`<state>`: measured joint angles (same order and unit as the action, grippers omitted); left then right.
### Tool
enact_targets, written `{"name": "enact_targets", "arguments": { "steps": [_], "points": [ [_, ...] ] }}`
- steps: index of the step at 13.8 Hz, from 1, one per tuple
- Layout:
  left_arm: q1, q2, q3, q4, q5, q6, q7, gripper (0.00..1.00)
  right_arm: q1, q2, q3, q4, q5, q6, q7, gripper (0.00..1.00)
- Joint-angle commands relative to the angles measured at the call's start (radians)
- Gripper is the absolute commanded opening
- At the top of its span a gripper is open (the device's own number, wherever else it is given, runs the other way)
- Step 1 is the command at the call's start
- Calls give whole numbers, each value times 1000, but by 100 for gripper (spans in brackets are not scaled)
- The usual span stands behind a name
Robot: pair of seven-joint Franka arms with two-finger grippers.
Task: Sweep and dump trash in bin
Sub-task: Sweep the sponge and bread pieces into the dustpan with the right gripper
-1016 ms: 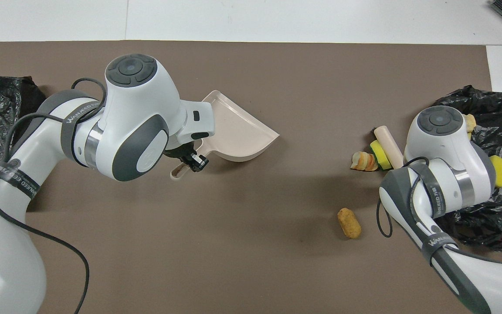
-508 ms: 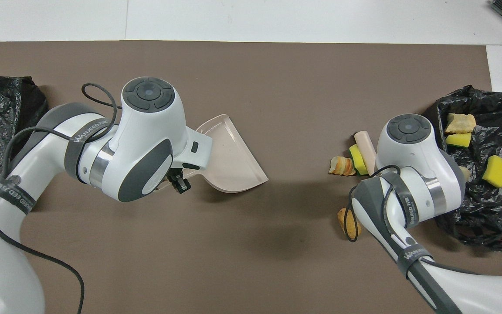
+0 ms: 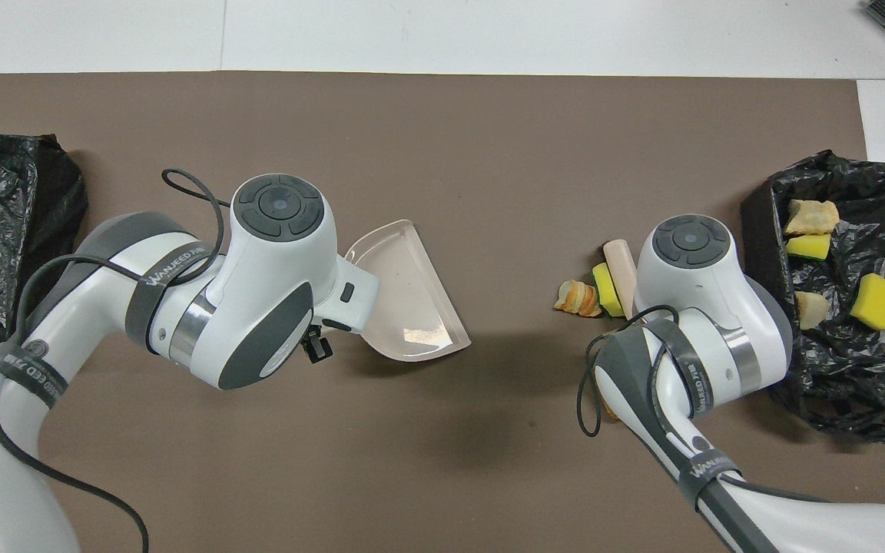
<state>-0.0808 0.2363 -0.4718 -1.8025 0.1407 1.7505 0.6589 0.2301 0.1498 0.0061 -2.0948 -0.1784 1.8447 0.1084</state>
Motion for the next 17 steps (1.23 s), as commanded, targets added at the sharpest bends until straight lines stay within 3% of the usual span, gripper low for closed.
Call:
{"name": "enact_targets", "arguments": {
  "steps": [1, 6, 9, 14, 17],
  "points": [
    [10, -25, 1, -44, -7, 72, 192, 0, -3, -27, 2, -24, 20, -2, 4, 0],
    [-60, -25, 1, -89, -7, 154, 53, 0, 75, -19, 2, -36, 82, 18, 170, 0],
    [-96, -34, 2, -133, -4, 214, -53, 0, 138, -21, 2, -30, 184, 18, 212, 0],
    [-109, -34, 2, -173, 10, 276, -84, 0, 213, -30, 6, -27, 304, 16, 203, 0],
    [-108, -43, 1, -239, 10, 404, -56, 0, 222, -13, 21, 21, 442, 42, 160, 0]
  ]
}}
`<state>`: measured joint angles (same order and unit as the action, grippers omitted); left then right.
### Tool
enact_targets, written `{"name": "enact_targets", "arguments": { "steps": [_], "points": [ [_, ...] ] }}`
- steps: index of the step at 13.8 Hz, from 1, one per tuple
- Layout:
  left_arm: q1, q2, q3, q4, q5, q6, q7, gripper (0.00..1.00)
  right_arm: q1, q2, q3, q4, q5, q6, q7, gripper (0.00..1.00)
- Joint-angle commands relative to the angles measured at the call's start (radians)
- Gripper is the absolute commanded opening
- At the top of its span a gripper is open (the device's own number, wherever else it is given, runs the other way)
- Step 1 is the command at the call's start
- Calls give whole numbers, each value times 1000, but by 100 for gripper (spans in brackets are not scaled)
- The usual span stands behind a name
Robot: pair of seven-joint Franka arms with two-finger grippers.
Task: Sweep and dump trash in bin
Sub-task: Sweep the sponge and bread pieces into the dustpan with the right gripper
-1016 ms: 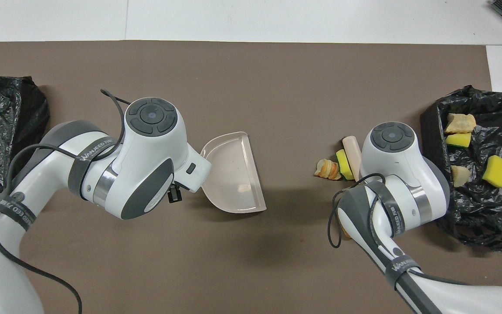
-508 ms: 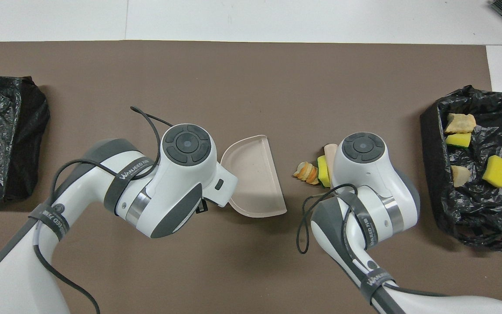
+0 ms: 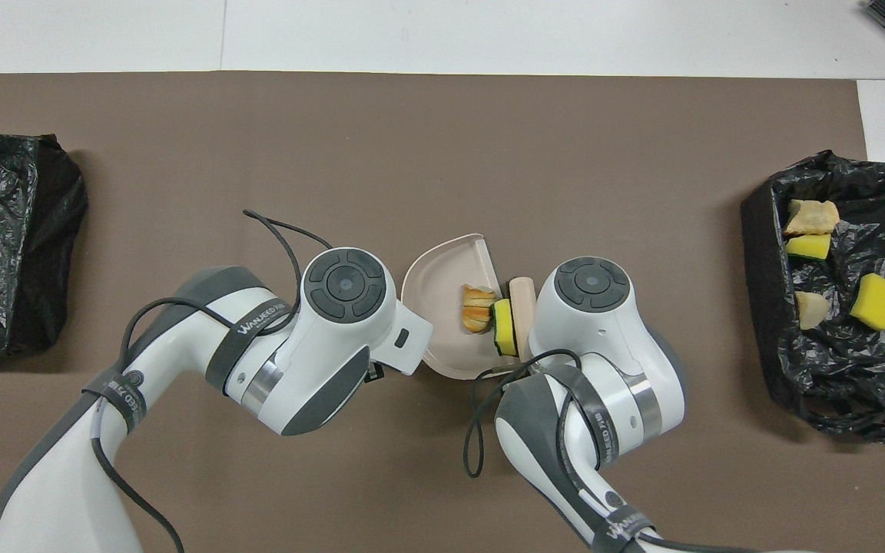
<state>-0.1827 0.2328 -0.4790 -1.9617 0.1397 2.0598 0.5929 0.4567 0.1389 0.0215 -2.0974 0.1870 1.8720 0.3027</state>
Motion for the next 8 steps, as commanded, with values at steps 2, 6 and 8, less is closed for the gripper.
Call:
{"name": "enact_targets", "arguments": {
  "steps": [2, 6, 8],
  "points": [
    [-3, -37, 8, -95, 9, 137, 63, 0, 5, 1, 8, 75, 155, 10, -21, 0],
    [17, -29, 7, -108, -3, 193, 136, 0, -12, -42, -8, 125, 167, -57, 18, 0],
    [29, -27, 5, -120, -15, 210, 146, 0, -52, -54, -12, 143, 143, -126, 94, 0]
  ]
}}
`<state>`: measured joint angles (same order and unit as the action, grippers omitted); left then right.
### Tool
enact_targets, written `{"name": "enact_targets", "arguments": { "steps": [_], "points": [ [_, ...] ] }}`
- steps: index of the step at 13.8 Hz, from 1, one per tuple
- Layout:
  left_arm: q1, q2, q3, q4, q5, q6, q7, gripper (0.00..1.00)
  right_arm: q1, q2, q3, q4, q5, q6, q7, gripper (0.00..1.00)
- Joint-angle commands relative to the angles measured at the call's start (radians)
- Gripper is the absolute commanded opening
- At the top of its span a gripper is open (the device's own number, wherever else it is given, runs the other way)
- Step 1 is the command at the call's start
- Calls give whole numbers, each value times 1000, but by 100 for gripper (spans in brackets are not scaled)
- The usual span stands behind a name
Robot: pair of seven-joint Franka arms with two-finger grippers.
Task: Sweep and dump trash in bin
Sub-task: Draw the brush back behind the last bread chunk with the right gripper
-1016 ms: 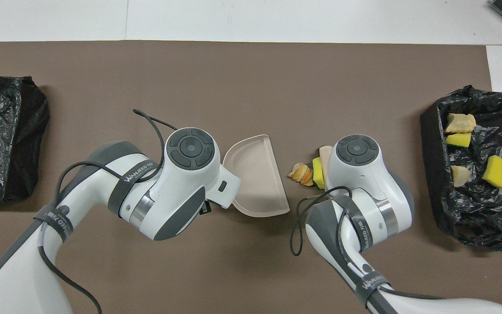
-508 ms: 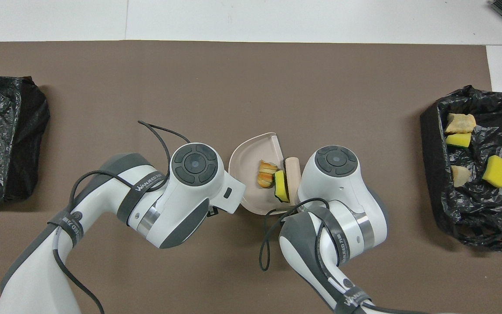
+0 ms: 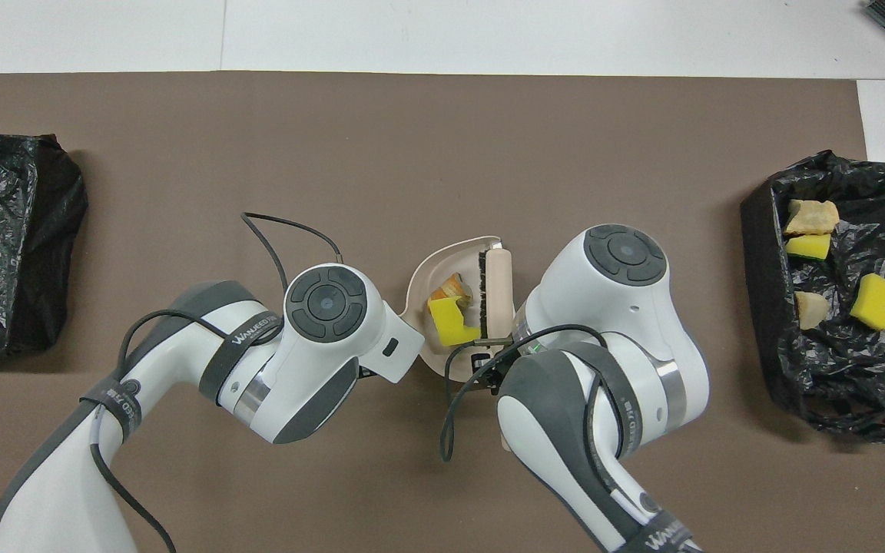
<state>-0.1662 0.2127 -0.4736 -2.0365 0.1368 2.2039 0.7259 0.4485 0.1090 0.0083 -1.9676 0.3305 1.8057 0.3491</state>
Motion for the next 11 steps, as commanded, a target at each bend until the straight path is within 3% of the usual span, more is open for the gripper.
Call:
{"name": "enact_targets", "arguments": {
  "steps": [1, 3, 7, 11],
  "points": [
    [20, -7, 0, -47, -55, 89, 44, 0, -53, -37, 1, 13, -20, -86, 56, 0],
    [20, -7, 1, -56, -138, 112, 101, 0, -71, -46, 1, 13, -50, -100, 105, 0],
    [17, -38, 3, -53, -140, 44, 138, 0, -143, -92, 5, -26, -207, -226, 47, 0],
    [8, -73, 7, -51, -138, -9, 126, 0, -247, -178, 4, -176, -283, -249, -154, 0]
  ]
}}
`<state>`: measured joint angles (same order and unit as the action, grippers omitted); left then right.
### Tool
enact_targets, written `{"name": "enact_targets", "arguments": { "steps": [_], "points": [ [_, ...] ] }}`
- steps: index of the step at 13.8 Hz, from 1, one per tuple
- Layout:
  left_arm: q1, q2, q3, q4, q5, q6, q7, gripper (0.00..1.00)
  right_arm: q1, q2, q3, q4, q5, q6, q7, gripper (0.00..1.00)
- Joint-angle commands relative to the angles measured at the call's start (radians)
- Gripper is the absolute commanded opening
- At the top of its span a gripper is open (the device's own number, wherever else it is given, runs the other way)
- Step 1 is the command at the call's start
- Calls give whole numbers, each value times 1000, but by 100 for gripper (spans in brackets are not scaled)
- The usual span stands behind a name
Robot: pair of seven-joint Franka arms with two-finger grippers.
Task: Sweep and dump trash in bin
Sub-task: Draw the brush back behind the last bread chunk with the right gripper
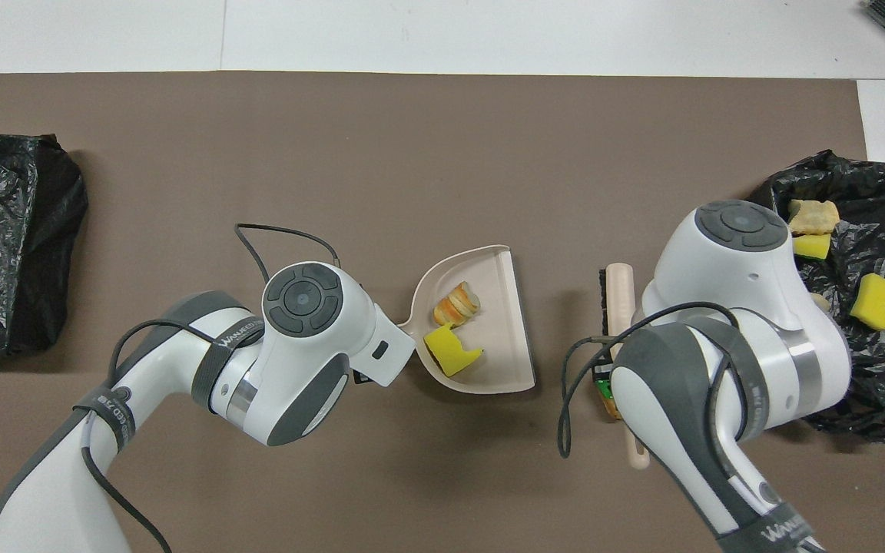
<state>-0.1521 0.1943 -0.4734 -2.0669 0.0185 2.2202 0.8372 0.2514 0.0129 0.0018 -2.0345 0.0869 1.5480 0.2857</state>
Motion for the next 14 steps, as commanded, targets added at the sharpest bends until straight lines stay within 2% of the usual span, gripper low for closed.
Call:
{"name": "enact_targets", "arguments": {
  "steps": [1, 5, 7, 10, 14],
  "points": [
    [-6, -70, 9, -16, -17, -42, 14, 0, -72, -117, 12, -160, -61, 20, -127, 0],
    [-4, -131, 12, -13, 29, -108, -10, 0, -138, -223, 12, -329, -79, 66, -212, 0],
    [-10, -144, 6, -12, 127, -146, -129, 0, -138, -286, 12, -418, -81, 112, -217, 0],
    [-32, -157, 7, -13, 139, -206, -190, 0, -136, -341, 15, -489, -81, 141, -209, 0],
    [-47, -150, 6, -22, 161, -240, -262, 0, -133, -343, 17, -530, -62, 181, -142, 0]
  ]
}}
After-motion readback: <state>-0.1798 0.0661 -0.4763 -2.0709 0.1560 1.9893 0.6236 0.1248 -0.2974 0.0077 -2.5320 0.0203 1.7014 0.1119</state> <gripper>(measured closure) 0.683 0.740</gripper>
